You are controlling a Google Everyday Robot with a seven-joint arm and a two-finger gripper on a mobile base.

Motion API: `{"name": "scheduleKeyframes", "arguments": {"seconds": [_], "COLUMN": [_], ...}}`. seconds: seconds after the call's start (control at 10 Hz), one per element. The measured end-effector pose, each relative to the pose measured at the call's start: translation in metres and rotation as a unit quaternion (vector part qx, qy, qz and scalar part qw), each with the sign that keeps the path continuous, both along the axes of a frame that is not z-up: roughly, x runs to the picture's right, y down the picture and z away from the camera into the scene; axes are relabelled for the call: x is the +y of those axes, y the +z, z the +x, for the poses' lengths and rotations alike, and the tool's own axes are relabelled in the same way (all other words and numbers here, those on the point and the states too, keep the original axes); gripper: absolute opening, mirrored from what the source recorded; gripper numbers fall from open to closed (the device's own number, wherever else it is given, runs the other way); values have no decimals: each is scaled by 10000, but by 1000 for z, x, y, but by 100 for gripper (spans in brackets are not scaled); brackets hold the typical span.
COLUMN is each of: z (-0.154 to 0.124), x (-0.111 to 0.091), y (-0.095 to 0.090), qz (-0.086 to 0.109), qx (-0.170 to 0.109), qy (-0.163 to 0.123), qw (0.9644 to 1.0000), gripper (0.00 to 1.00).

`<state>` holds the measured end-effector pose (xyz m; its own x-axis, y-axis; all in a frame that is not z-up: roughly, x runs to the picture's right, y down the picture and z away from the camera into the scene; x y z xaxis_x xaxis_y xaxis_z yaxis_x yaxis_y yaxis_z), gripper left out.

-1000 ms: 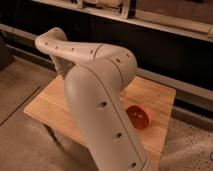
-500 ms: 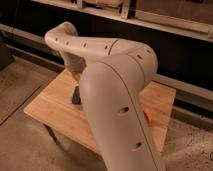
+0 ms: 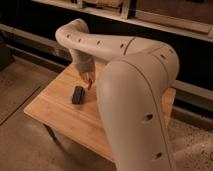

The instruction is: Place the pepper in the ceramic bowl

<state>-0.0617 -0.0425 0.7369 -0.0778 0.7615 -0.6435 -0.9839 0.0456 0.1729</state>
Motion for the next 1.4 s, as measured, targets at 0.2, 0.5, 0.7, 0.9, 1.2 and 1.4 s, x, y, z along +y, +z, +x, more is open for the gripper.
{"name": "scheduleKeyframes", "arguments": {"seconds": [0.2, 0.5, 0.7, 0.9, 1.2, 1.4], "z": [17, 50, 74, 95, 125, 144], "x": [1, 5, 13, 24, 44, 58], "y": [-4, -14, -20, -27, -38, -48], "qz": [8, 42, 58, 56, 53, 65], "qx": [58, 193, 306, 401, 541, 625], "qy": [116, 314, 426, 527, 691, 817], "qw": [9999, 9993, 9986, 9978, 9961, 9947], "gripper": [0, 0, 0, 0, 0, 0]}}
